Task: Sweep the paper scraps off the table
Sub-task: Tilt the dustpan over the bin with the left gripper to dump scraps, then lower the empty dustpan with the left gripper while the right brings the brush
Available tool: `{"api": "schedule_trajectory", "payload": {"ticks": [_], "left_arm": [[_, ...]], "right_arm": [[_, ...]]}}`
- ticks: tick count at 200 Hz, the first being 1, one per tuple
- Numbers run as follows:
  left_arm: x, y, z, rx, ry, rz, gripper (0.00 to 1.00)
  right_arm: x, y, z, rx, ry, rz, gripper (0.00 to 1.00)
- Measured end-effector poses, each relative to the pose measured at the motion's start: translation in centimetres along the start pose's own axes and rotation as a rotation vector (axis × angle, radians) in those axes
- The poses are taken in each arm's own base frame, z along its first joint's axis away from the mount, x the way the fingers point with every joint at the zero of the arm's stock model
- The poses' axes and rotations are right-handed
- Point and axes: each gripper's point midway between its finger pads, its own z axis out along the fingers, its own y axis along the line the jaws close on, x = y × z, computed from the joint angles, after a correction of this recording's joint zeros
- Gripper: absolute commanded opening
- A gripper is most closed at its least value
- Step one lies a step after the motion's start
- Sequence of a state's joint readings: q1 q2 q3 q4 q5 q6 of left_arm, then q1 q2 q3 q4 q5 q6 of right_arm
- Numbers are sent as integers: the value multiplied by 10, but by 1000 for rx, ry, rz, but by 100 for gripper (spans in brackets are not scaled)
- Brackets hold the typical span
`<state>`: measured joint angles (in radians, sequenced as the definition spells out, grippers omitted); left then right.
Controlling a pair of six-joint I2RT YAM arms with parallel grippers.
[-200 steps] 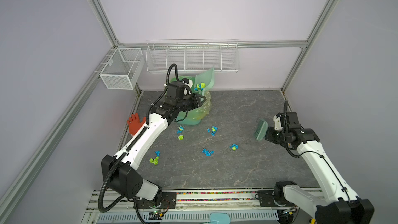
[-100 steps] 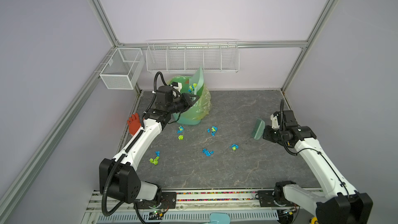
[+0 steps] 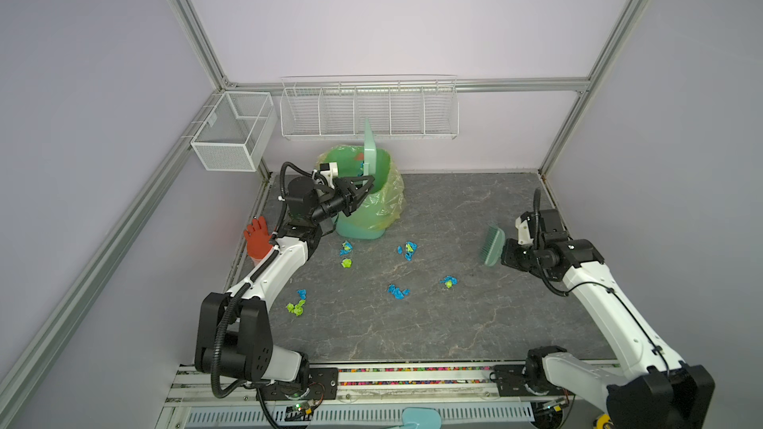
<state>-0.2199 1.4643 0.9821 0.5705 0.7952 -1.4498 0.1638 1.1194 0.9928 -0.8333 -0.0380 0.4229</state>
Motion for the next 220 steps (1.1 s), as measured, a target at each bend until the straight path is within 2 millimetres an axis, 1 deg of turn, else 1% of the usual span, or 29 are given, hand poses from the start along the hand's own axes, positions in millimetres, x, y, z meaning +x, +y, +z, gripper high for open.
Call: {"api": "schedule_trajectory", "payload": {"ticks": [13, 40, 58, 107, 135, 165, 192, 220], "left_arm": [[-6, 1, 0, 57, -9, -47, 0], [-20, 14, 3, 177, -18, -163, 0], [-21, 8, 2, 241, 2, -185, 0], [-15, -5, -2, 298, 36, -201, 0], [-13, -6, -2, 286, 45, -194, 0], [-6, -12, -4, 242, 55, -152, 0], [3, -22, -9, 172, 58, -63, 0], [10, -37, -17, 48, 43, 99, 0]], "right_arm": [[-2, 2, 0, 0, -3, -3, 7], [-7, 6, -1, 1, -8, -10, 7], [-8, 8, 0, 1, -6, -12, 7], [-6, 9, 3, 11, 0, -6, 7], [-2, 16, 3, -1, 8, -25, 7], [-3, 17, 5, 1, 6, -20, 7], [-3, 19, 8, 1, 14, -19, 7], [-3, 21, 8, -1, 10, -20, 7]]}}
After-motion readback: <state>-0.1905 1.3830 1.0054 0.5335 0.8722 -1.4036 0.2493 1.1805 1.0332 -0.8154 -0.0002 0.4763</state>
